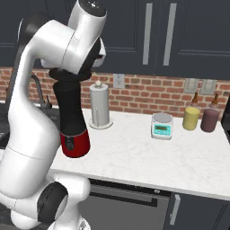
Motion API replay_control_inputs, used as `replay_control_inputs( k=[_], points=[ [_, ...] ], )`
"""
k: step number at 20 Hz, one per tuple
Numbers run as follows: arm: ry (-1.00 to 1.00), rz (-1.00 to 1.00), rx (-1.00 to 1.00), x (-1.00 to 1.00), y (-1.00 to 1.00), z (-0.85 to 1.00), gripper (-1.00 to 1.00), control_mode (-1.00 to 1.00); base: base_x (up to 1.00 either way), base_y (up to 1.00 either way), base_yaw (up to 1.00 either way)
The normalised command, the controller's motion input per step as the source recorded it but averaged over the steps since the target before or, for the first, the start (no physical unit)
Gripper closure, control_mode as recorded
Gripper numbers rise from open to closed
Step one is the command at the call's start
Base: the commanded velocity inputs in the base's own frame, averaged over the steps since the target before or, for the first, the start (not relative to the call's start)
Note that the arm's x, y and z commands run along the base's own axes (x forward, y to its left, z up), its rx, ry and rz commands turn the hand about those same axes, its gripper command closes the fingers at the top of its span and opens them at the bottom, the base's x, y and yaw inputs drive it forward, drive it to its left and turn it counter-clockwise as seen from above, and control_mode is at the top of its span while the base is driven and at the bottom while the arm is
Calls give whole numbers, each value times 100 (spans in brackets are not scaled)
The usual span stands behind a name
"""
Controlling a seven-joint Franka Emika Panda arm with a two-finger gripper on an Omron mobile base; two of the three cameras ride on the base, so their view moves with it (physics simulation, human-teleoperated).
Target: Close the lid blender by securely placing the lid on top.
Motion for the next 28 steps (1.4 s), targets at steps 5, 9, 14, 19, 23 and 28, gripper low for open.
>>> replay_control_inputs(
  k=[5,9,14,19,23,28],
  points=[
    [8,0,-1,18,25,-17,100,-100,0,0,0],
    [5,0,-16,29,50,-41,100,-100,0,0,0],
    [0,0,-26,38,57,-55,100,-100,0,0,0],
    [-2,0,-19,42,36,-44,100,-100,0,0,0],
    [-11,-1,-7,38,3,-14,100,-100,0,0,0],
    [-4,-4,0,39,1,-2,100,-100,0,0,0]
  ],
)
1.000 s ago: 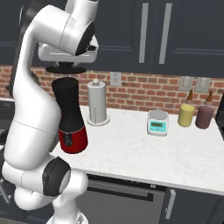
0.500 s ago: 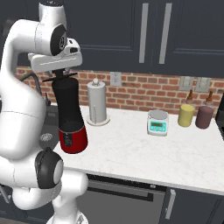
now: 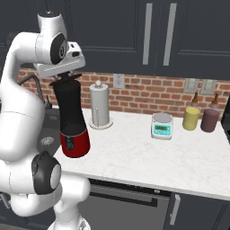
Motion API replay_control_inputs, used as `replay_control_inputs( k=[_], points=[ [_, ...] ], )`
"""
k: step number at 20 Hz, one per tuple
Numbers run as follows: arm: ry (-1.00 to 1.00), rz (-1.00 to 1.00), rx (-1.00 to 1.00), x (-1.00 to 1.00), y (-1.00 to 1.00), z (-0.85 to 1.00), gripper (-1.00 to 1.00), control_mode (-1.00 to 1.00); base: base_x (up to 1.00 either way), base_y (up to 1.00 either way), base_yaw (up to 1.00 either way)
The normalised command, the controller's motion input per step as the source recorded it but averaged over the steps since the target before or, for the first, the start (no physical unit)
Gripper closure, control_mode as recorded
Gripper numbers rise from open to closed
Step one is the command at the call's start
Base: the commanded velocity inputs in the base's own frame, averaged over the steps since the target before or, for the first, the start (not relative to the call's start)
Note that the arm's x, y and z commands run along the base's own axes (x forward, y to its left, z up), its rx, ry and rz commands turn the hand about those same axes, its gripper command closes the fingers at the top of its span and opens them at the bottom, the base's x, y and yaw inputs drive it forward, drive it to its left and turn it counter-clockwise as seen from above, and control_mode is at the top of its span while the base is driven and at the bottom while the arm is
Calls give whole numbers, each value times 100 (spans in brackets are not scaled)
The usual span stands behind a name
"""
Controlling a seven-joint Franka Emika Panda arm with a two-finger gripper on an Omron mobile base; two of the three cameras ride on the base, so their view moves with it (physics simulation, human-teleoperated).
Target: Close the lid blender by securely placing the lid on top.
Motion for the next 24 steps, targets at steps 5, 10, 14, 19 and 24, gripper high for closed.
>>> replay_control_inputs(
  k=[5,10,14,19,24],
  points=[
    [-2,-4,1,30,10,-13,100,-100,0,0,0],
    [0,-4,8,34,21,-14,100,-100,0,0,0],
    [0,-3,3,26,17,-26,100,-100,0,0,0],
    [-2,-2,2,29,4,-30,100,-100,0,0,0],
    [-7,-3,0,23,0,-18,100,-100,0,0,0]
  ],
)
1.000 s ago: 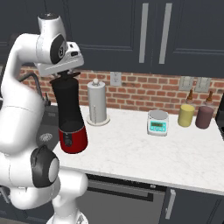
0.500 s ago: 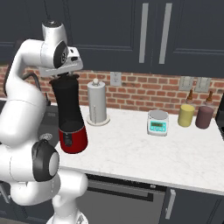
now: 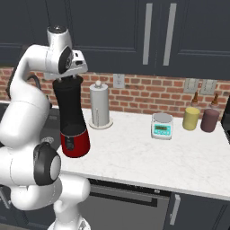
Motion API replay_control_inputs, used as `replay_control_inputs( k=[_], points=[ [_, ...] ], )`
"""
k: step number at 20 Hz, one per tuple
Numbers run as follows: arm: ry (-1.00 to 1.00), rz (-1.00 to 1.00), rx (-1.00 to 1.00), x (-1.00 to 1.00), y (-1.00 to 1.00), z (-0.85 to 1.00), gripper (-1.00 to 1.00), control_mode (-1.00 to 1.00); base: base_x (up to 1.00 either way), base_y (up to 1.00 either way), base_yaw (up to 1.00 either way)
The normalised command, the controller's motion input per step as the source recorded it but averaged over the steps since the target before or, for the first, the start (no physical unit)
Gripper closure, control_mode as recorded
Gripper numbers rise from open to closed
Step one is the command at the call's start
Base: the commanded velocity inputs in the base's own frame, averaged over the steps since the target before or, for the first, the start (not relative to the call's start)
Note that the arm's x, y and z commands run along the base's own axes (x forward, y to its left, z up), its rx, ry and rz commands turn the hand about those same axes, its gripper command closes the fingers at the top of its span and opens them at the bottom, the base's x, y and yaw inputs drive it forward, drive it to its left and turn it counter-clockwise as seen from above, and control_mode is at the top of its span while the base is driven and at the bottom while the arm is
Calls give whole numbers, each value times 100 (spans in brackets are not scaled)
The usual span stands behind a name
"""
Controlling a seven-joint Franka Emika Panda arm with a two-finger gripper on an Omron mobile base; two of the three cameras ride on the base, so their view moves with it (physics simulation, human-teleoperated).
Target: Close the lid blender by securely placing the lid on top.
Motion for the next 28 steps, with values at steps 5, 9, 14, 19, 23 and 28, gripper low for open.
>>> replay_control_inputs(
  k=[5,9,14,19,23,28],
  points=[
    [-8,-2,1,16,0,-13,100,-100,0,0,0],
    [-4,0,5,2,1,0,100,-100,0,0,0],
    [-2,0,1,8,2,-1,100,-100,0,0,0],
    [-1,0,0,9,0,-14,100,-100,0,0,0],
    [0,0,0,3,0,-19,100,-100,0,0,0],
    [0,0,0,0,0,-24,100,-100,0,0,0]
  ],
)
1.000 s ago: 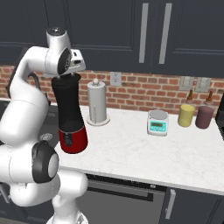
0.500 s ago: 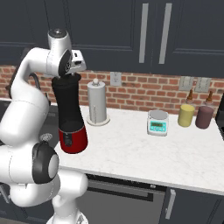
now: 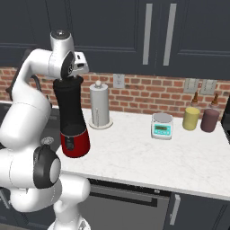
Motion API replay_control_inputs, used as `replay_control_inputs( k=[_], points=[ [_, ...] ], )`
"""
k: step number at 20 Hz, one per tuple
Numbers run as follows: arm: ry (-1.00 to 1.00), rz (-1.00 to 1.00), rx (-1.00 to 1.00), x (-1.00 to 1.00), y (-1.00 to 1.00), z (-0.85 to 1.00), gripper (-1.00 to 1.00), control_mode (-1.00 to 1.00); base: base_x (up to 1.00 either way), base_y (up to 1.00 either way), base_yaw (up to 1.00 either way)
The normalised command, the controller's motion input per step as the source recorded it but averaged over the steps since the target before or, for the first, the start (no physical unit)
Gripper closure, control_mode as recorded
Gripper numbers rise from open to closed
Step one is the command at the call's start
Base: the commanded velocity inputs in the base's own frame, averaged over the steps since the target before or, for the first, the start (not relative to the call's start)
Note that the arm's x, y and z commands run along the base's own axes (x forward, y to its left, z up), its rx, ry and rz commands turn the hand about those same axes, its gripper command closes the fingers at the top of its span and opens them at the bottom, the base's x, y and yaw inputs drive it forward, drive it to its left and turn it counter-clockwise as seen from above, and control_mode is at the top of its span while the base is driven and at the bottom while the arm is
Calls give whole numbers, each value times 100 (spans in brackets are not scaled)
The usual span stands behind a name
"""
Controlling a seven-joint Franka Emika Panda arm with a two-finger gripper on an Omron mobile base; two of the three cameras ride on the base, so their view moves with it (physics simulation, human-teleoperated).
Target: Close the lid blender by securely placing the lid on top.
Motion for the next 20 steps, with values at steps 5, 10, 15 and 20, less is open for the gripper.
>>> replay_control_inputs(
  k=[5,10,15,20],
  points=[
    [0,0,0,0,0,-18,100,-100,0,0,0],
    [0,0,3,0,0,-9,100,-100,0,0,0],
    [0,0,5,0,2,-5,100,-100,0,0,0],
    [0,0,1,0,1,0,100,-100,0,0,0]
  ],
)
